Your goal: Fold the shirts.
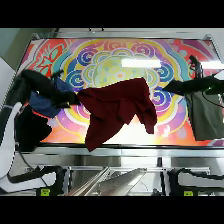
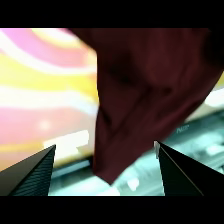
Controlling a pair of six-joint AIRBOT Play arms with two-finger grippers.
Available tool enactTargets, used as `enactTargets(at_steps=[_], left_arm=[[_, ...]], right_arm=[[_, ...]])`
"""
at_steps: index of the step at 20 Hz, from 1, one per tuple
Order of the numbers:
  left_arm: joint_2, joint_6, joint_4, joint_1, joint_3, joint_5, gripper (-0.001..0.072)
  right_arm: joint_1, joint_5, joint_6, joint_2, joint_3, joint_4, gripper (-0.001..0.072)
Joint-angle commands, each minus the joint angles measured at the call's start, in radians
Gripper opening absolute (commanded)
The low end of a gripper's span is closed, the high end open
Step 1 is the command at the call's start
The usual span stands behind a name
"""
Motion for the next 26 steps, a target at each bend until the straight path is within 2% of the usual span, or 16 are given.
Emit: enactTargets(at_steps=[1,4,9,12,15,16,17,20,23,24,25,26], left_arm=[[0.196,-0.054,-0.002,-0.087,-0.401,-0.066,0.0701],[0.302,-0.084,-0.014,-0.171,-0.588,-0.161,0.0700],[0.395,-0.113,-0.036,-0.283,-0.706,-0.354,0.0700],[0.362,-0.112,-0.040,-0.298,-0.719,-0.488,0.0700],[0.270,-0.097,-0.058,-0.298,-0.716,-0.507,0.0692],[0.249,-0.090,-0.071,-0.298,-0.717,-0.511,0.0516],[0.240,-0.079,-0.092,-0.298,-0.716,-0.518,0.0402],[0.279,-0.041,-0.194,-0.298,-0.716,-0.558,0.0405],[0.386,-0.037,-0.209,-0.295,-0.716,-0.611,0.0404],[0.416,-0.037,-0.209,-0.288,-0.718,-0.626,0.0360],[0.436,-0.037,-0.209,-0.277,-0.718,-0.633,0.0080],[0.444,-0.037,-0.209,-0.266,-0.719,-0.637,0.0019]], right_arm=[[-0.050,0.051,0.010,0.035,-0.179,-0.029,0.0527],[-0.051,0.027,0.011,0.035,-0.269,-0.098,0.0527],[-0.048,-0.029,0.007,0.034,-0.340,-0.099,0.0528],[-0.047,-0.042,0.007,0.031,-0.352,-0.099,0.0528],[-0.041,-0.040,0.011,0.013,-0.352,-0.098,0.0528],[-0.033,-0.040,0.010,0.005,-0.355,-0.094,0.0528],[-0.023,-0.040,0.006,-0.002,-0.357,-0.090,0.0528],[0.022,-0.041,-0.008,-0.021,-0.357,-0.062,0.0527],[0.048,-0.089,-0.009,-0.037,-0.357,-0.037,0.0528],[0.052,-0.098,-0.028,-0.045,-0.357,-0.010,0.0527],[0.055,-0.096,-0.052,-0.056,-0.357,0.026,0.0527],[0.059,-0.095,-0.062,-0.071,-0.357,0.055,0.0526]])
